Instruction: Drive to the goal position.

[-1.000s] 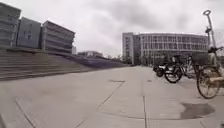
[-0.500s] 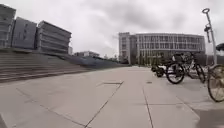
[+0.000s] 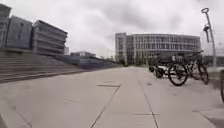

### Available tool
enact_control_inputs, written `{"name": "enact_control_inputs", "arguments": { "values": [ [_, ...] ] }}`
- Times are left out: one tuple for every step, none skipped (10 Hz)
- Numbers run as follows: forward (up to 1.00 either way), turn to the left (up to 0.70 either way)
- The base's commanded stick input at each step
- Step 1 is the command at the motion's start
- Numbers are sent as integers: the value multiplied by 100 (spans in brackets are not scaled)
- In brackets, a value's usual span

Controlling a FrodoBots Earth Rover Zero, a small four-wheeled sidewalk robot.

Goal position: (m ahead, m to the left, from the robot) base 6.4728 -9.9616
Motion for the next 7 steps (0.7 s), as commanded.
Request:
{"name": "enact_control_inputs", "arguments": {
  "values": [
    [70,-35],
    [70,-35],
    [70,-35],
    [70,-35],
    [70,-29],
    [70,0],
    [70,0]
  ]
}}
